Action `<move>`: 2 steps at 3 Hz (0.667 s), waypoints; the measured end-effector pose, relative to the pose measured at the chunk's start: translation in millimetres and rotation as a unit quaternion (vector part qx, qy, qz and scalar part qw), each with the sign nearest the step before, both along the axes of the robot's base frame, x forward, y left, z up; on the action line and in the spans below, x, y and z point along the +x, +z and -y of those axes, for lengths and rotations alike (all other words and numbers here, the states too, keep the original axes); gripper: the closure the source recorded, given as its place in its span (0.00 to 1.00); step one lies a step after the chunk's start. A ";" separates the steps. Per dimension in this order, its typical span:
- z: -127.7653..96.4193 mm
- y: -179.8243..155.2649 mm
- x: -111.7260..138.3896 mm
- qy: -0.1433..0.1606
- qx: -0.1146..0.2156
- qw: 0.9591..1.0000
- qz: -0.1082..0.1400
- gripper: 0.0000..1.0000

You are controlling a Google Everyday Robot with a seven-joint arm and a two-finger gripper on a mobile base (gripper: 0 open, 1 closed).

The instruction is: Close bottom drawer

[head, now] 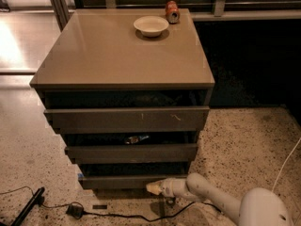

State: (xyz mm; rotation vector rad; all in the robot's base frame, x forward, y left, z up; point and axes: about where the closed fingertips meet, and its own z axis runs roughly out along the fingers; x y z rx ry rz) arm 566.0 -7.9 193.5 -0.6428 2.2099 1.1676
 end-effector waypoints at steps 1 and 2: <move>0.0 0.0 0.0 0.000 0.000 1.000 0.000 1.00; -8.6 -2.1 18.2 -0.019 0.008 1.000 0.017 1.00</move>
Offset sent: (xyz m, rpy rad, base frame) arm 0.0603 0.0205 -0.0049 0.0486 -0.1106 -0.1298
